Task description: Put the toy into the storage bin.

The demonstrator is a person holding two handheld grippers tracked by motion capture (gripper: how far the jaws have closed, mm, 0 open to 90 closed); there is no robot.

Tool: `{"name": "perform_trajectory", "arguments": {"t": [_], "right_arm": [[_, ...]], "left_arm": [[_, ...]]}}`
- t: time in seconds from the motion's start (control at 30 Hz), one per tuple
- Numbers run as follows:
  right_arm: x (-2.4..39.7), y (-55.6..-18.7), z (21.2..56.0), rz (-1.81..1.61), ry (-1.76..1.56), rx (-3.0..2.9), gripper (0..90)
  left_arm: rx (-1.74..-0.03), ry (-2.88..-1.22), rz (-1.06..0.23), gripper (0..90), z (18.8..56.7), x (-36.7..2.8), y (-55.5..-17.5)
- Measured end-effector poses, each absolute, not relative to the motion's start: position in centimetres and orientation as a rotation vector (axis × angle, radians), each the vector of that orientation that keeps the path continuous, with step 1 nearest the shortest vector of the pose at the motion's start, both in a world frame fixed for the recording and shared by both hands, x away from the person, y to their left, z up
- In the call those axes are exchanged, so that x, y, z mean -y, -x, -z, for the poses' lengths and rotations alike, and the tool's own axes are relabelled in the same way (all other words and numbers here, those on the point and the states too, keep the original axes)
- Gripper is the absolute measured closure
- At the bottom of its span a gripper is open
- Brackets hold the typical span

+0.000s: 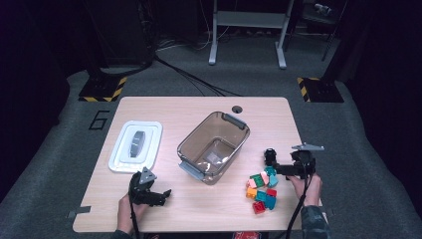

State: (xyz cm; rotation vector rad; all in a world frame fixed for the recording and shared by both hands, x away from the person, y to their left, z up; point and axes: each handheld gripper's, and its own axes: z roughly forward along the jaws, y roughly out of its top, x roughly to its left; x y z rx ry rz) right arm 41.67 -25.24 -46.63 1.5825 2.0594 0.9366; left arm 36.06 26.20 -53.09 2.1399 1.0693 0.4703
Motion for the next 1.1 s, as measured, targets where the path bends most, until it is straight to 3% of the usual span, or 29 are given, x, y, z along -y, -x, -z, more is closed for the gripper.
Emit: {"name": "perform_trajectory", "arguments": {"t": [0.57,0.63,0.87,1.1], "right_arm": [[22.3,-46.2,47.2,-0.880,-1.646,-2.143,0.0],[22.0,-46.7,47.3,-0.864,-1.654,-2.138,3.6],[21.2,-47.9,47.7,-0.796,-1.711,-2.144,28.5],[20.9,-48.2,47.7,-0.744,-1.708,-2.152,43.2]], "left_arm": [[-1.076,-2.136,-0.464,2.9,53.1,-26.2,-36.0],[-1.074,-2.138,-0.466,2.9,53.1,-26.2,-36.0],[-1.070,-2.140,-0.470,2.9,53.1,-26.2,-36.1],[-1.071,-2.138,-0.469,2.9,53.1,-26.2,-36.1]]}}
